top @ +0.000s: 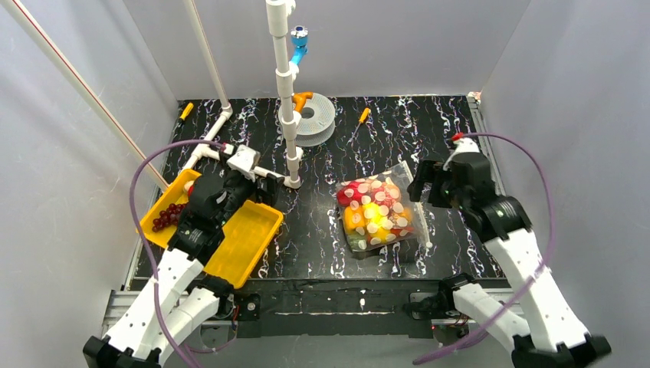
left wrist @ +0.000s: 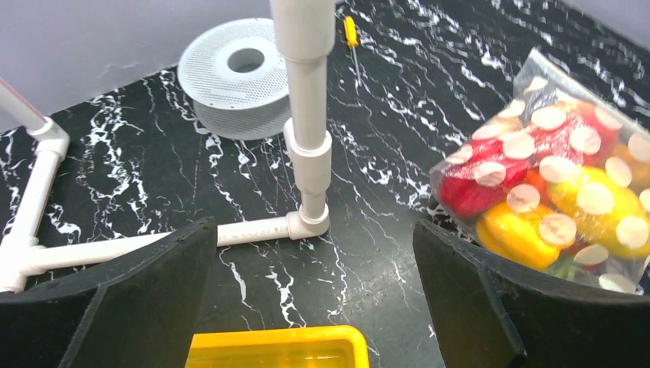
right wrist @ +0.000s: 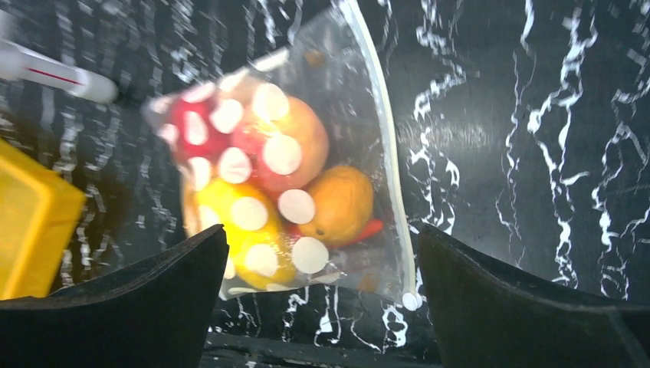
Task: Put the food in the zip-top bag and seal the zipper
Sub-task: Reset both arms
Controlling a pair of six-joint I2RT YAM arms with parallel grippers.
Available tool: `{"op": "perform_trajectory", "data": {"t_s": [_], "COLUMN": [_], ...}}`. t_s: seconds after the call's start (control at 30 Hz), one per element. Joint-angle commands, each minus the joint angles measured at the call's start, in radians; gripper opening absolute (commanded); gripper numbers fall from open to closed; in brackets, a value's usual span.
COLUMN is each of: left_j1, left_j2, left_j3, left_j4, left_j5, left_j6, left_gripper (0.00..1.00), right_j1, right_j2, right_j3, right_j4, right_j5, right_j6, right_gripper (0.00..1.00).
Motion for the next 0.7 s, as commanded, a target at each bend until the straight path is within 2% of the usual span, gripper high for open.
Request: {"op": "perform_trajectory", "data": {"t_s": [0.0,0.1,0.2,0.33,0.67], "left_j1": [-0.009,-0.009,-0.009,-0.009,-0.009], "left_j2": [-0.098,-0.161,-0.224,-0.315,-0.394], "left_j3": [-0.002,0.053,0.132,0.191,0.282], "left_j4": [0.046,-0.027,-0.122,-0.168,-0.231], "left_j5": [-0.101,-0.116,-0.189,-0.286,-0.403], "left_j6": [-0.07,-0.129,-0.142,-0.152,-0.098], "left_gripper": [1.0,1.0,0.99,1.0,0.99], "right_j1": [-0.001,0.0,-0.001,-0.001,-0.001], "right_j2": [-0.177,-0.283,-0.357,-0.433,-0.472], "right_j3": [0.077,0.083,0.105,0.139,0.195], "right_j4": [0.023,0.039,0.026,0.018,-0.013], "right_j5": [-0.022,0.034,0.11,0.165,0.19], "right_j6": [-0.036,-0.046,-0.05,-0.058,-0.076], "right_gripper": [0.98,0.98,0.98,0.98,0.98]}}
